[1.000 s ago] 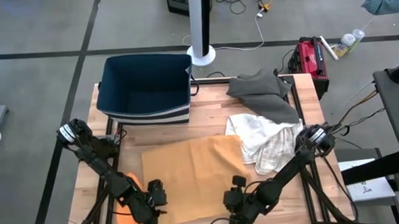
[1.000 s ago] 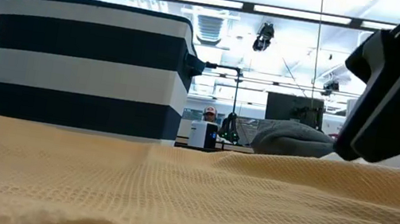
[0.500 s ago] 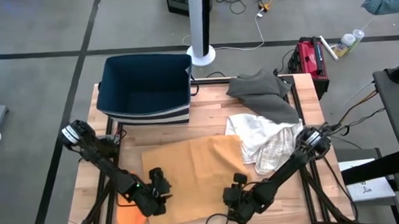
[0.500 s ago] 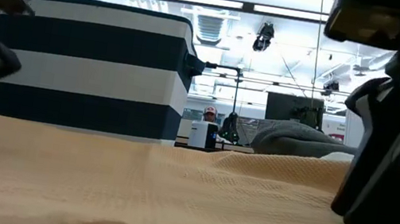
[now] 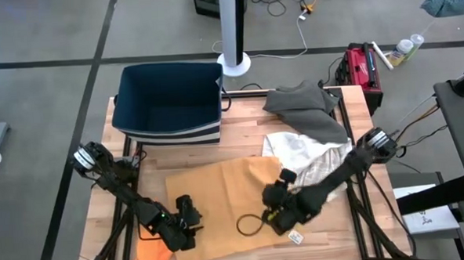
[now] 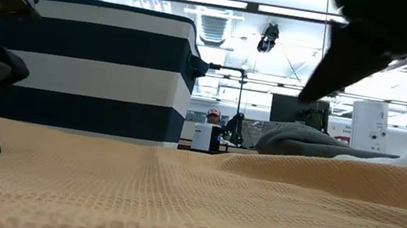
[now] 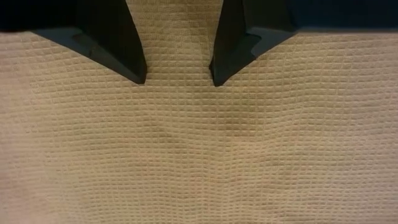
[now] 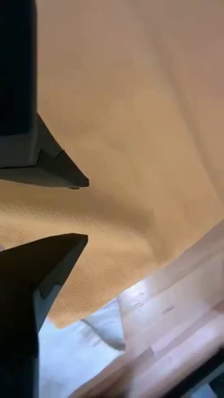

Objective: Fold towel
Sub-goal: Fold the yellow kitchen towel

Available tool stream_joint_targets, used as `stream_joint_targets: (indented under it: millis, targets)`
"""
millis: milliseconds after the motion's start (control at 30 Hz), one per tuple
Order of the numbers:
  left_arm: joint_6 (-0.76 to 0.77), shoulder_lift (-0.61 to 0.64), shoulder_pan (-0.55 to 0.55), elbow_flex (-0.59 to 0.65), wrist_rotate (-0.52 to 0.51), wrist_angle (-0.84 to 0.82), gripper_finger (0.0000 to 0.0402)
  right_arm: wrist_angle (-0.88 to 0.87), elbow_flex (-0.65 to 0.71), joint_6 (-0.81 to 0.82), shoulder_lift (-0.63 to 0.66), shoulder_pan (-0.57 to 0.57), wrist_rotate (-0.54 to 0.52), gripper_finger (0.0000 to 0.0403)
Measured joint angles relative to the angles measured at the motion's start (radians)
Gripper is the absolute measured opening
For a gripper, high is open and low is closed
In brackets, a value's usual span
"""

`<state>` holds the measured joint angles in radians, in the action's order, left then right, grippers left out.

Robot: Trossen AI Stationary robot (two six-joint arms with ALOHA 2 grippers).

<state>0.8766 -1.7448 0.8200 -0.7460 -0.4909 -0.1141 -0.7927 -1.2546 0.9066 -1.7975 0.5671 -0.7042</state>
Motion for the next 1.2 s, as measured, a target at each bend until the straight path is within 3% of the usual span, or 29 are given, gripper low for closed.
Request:
stream_joint_targets:
  millis: [267, 467, 667, 767, 900, 1000, 1100, 1200]
  targets:
    - [0.004, 0.011, 0.007, -0.001, 0.022, -0.07, 0.0183, 0.084, 0.156, -0.033, -0.043, -0.166, 0.163, 0.0106]
    - [0.002, 0.027, 0.01, 0.001, 0.038, -0.103, 0.0183, 0.084, 0.228, -0.01, -0.031, -0.19, 0.148, 0.0111]
    - [-0.029, 0.065, 0.008, 0.0, 0.041, -0.114, 0.0183, 0.095, 0.201, -0.043, 0.019, -0.177, 0.023, 0.0125]
    - [-0.056, 0.072, 0.008, -0.008, 0.041, -0.122, 0.0183, 0.226, 0.203, -0.161, 0.02, -0.186, 0.044, 0.0128]
    - [-0.066, 0.074, 0.007, -0.009, 0.034, -0.122, 0.0183, 0.434, 0.262, -0.299, 0.012, -0.245, 0.156, 0.0123]
    - [-0.033, 0.073, 0.008, -0.009, 0.025, -0.151, 0.0183, 0.412, 0.316, -0.285, 0.009, -0.318, 0.197, 0.0115]
    - [-0.017, 0.074, 0.008, -0.004, 0.018, -0.158, 0.0183, 0.356, 0.337, -0.213, 0.036, -0.376, 0.153, 0.0108]
    - [-0.02, 0.075, 0.008, -0.004, 0.018, -0.157, 0.0183, 0.389, 0.329, -0.255, 0.065, -0.4, 0.15, 0.0104]
